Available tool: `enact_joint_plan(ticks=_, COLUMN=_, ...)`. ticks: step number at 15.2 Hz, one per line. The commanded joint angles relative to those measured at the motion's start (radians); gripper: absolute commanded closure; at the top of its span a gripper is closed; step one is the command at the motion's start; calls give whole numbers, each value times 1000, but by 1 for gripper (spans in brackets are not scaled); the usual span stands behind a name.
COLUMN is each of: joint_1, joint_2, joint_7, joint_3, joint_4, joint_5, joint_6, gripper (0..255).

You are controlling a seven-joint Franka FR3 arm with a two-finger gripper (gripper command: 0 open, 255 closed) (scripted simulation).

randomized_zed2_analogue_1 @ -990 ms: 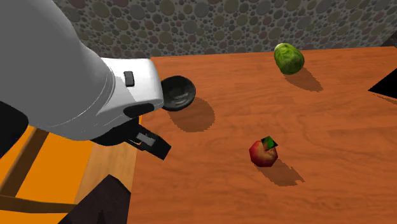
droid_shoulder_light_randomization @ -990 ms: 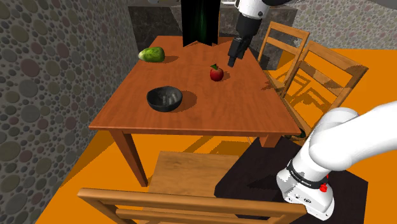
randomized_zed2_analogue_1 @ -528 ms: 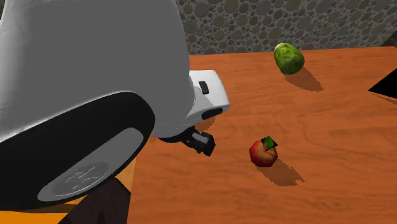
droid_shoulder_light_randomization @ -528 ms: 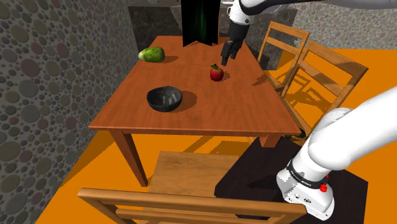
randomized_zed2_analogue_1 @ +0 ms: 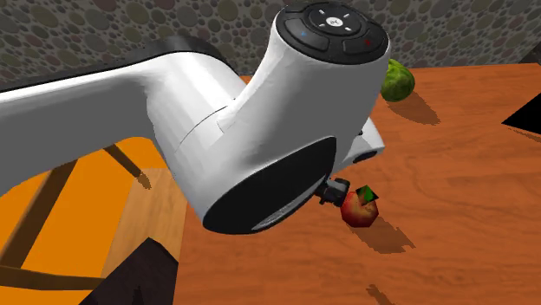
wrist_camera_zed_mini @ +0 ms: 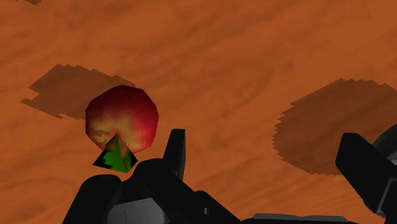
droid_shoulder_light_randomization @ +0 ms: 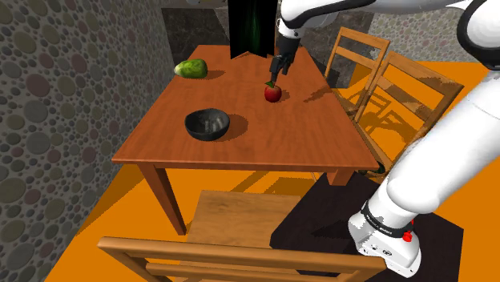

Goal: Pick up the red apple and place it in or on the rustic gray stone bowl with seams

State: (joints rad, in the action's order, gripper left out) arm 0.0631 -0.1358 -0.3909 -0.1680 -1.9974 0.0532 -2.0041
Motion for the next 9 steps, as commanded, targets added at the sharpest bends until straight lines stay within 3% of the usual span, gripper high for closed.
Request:
enact_joint_plan(ticks=1, joint_1=9, joint_2=73, joint_7=-28, joint_3=-17, joint_4=61, joint_5=14, joint_6=-10, gripper=0)
enact_joint_plan(ticks=9, joint_1=65, joint_2=376, joint_7=-122, joint_3=-53, joint_4=341, joint_5=91, joint_6=-16, gripper=0)
